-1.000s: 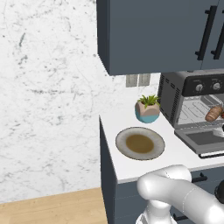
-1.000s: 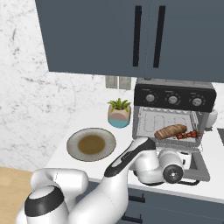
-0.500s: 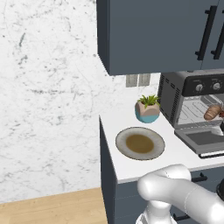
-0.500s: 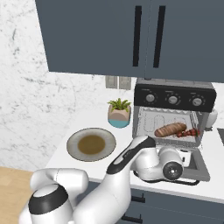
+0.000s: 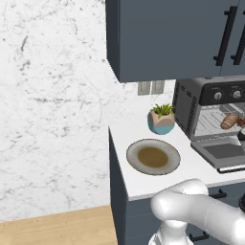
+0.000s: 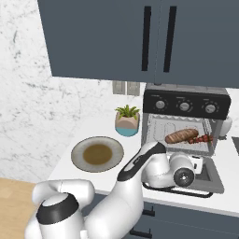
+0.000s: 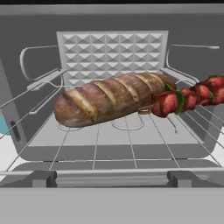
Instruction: Pick up the kebab skewer and baguette bread, and place them inside the toaster oven. Close the toaster oven door and start by setting the timer.
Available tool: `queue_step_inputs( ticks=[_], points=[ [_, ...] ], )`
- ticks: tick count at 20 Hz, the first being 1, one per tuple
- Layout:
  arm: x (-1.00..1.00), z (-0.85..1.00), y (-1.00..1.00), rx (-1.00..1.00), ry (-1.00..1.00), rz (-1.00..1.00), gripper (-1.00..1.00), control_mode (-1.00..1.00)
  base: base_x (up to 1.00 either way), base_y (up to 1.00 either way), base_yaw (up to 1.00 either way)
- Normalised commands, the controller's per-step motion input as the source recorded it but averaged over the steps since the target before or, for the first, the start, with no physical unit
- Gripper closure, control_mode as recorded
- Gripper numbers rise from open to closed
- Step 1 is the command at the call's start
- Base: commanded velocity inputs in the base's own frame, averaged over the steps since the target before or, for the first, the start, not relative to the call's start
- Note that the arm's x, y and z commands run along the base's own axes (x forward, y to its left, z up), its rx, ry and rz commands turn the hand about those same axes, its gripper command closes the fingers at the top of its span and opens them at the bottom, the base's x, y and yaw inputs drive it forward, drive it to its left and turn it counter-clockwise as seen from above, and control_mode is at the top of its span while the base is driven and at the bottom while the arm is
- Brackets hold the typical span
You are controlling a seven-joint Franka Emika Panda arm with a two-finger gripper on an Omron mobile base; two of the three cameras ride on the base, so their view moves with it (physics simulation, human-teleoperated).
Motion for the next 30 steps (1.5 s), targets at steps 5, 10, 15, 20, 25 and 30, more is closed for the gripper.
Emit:
queue_step_inputs(
  ticks=[5, 10, 15, 20, 25, 30],
  points=[
    [0.19, 0.0, 0.0, 0.0, 0.0, 0.0, -1.0, -1.0, 0.0, 0.0, 0.0],
    [0.18, 0.0, 0.0, 0.0, 0.0, 0.0, -1.0, -1.0, 0.0, 0.0, 0.0],
    [0.16, 0.0, 0.0, 0.0, 0.0, 0.0, -1.0, -1.0, 0.0, 0.0, 0.0],
    [0.18, 0.0, 0.0, 0.0, 0.0, 0.0, -1.0, -1.0, 0.0, 0.0, 0.0],
    [0.19, 0.0, 0.0, 0.0, 0.0, 0.0, -1.0, -1.0, 0.0, 0.0, 0.0],
    [0.19, 0.0, 0.0, 0.0, 0.0, 0.0, -1.0, -1.0, 0.0, 0.0, 0.0]
  ],
)
